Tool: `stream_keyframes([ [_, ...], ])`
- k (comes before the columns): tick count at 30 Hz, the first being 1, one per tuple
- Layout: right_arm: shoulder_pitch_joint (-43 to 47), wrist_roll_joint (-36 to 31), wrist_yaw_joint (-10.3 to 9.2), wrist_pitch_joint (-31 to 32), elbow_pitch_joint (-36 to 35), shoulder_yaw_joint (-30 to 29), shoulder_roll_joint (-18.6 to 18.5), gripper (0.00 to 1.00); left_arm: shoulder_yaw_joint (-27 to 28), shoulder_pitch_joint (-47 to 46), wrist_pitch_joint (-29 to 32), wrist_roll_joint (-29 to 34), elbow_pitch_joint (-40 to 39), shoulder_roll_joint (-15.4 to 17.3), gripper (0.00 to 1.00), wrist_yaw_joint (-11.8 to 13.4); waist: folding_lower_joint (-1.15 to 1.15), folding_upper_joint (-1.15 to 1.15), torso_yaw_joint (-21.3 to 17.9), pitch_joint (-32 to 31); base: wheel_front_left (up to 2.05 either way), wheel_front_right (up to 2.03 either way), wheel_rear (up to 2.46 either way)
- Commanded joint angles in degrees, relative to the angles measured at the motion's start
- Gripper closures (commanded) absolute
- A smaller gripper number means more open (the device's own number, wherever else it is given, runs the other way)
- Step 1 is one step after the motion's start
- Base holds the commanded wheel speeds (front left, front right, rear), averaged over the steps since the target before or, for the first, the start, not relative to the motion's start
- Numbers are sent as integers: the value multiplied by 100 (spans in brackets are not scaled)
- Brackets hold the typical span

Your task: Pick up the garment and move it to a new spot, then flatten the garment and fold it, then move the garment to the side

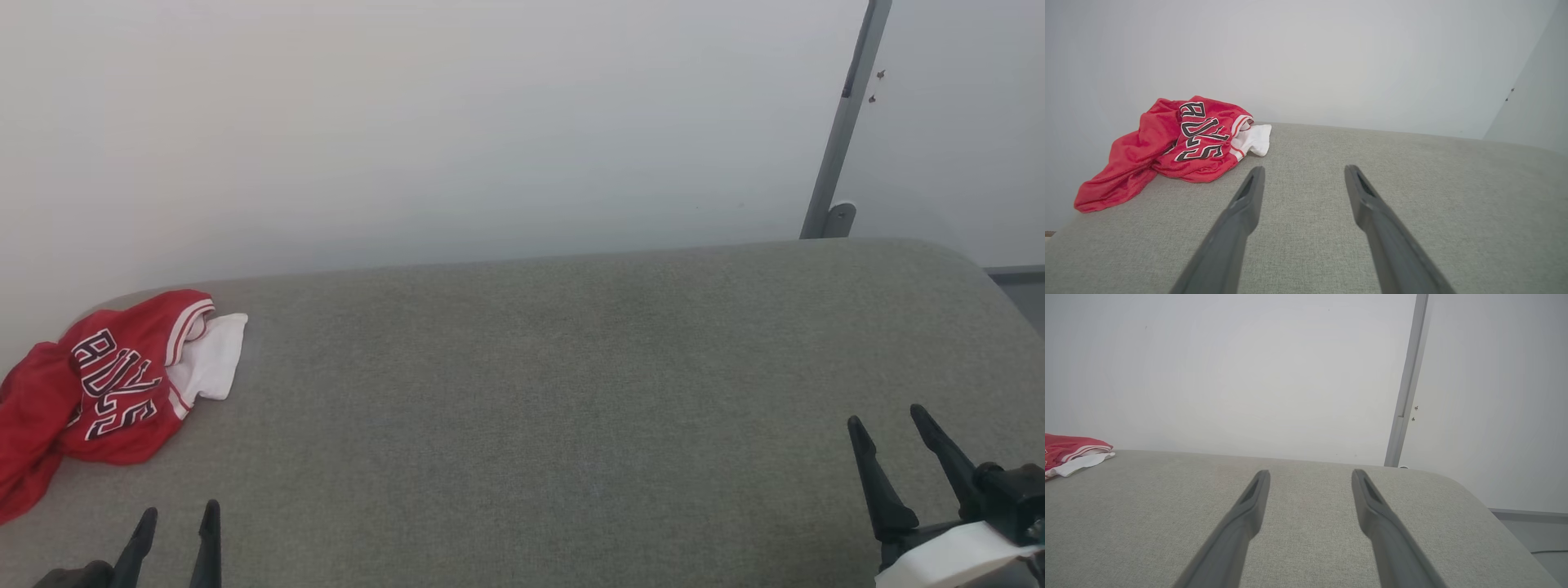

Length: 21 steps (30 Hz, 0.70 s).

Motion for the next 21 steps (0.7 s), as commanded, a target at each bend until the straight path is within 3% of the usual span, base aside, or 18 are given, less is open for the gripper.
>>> stream_keyframes([
  [1,60,-7,0,-35,-33,-3,3,0,24,-25,-28,81,1,15,0,-15,0,0,6,0,0,0,0],
  [21,82,-106,0,-35,-55,-196,76,0,153,-137,-28,159,37,32,0,-15,0,0,78,49,0,0,0],
])
